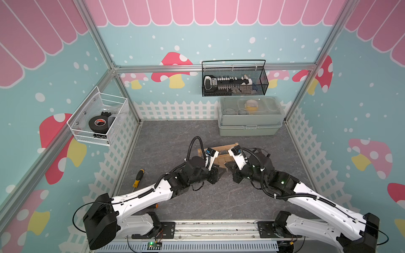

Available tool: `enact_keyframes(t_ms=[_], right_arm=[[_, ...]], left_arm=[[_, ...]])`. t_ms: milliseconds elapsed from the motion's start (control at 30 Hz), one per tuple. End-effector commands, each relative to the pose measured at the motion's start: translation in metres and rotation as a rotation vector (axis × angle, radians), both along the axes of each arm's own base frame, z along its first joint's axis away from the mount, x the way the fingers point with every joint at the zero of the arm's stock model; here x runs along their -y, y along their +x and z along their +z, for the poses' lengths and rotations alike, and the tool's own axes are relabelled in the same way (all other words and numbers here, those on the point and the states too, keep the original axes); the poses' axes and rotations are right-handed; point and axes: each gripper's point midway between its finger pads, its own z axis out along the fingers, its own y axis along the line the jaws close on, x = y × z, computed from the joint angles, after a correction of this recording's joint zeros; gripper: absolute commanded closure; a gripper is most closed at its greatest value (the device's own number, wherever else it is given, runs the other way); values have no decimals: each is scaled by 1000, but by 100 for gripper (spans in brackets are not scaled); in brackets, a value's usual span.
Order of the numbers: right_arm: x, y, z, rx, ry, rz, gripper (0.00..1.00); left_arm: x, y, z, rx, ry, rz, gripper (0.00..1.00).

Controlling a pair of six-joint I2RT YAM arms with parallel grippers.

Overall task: Hang the necklace on the jewelry display stand
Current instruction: Pick up the necklace from the center of the board.

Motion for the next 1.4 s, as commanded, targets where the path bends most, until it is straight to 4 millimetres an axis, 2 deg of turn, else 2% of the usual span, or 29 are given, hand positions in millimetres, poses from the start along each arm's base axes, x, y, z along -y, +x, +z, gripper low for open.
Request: enact_keyframes(t_ms=[0, 433, 833, 1100, 1200, 1367], right_arm=[[-5, -4, 8, -8, 19, 23, 99], [-13, -8, 12, -27, 50, 59, 99], [-15, -11, 25, -20, 100, 72, 99], [-16, -13, 28, -27, 117, 80, 99], [-14, -13, 30, -20, 119, 73, 99], [-12, -12, 30, -18, 114, 63, 99]], left_arm=[[-1, 9, 14, 58, 2, 32, 54], [-5, 12, 11, 74, 23, 56, 54], [-5, 12, 9, 87, 21, 59, 70], [-2, 11, 13, 98, -1, 57, 70], [-3, 11, 11, 98, 4, 57, 74], [-7, 11, 12, 107, 5, 69, 86]])
